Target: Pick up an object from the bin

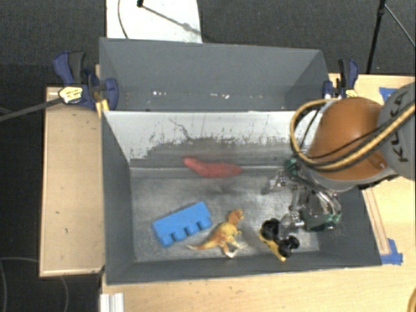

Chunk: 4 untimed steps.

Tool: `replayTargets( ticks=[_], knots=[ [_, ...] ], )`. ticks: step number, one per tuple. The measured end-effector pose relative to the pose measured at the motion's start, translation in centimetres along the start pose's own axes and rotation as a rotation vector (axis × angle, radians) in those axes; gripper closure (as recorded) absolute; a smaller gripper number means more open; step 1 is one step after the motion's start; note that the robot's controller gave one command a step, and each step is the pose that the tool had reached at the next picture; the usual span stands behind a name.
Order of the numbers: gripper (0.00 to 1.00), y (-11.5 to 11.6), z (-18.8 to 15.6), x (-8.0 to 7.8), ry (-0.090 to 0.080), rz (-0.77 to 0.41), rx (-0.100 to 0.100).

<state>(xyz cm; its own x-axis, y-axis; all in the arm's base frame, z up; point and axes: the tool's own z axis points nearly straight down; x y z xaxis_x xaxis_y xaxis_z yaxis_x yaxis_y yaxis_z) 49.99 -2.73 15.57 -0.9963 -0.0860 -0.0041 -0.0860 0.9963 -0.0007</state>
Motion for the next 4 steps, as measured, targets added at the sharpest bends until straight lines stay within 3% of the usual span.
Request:
replayTargets(
  ticks=[1,2,3,4],
  knots=[
    [0.00,0.3,-0.1,0.8,-0.002,-0.082,-0.001],
    [0.00,1.4,2.4,0.9,-0.002,-0.032,-0.001],
    [1.00,-1.2,7.8,-0.1,0.002,-0.645,-0.003],
    [1.00,-1.2,7.7,-0.1,0.002,-0.645,-0.003]
  ],
)
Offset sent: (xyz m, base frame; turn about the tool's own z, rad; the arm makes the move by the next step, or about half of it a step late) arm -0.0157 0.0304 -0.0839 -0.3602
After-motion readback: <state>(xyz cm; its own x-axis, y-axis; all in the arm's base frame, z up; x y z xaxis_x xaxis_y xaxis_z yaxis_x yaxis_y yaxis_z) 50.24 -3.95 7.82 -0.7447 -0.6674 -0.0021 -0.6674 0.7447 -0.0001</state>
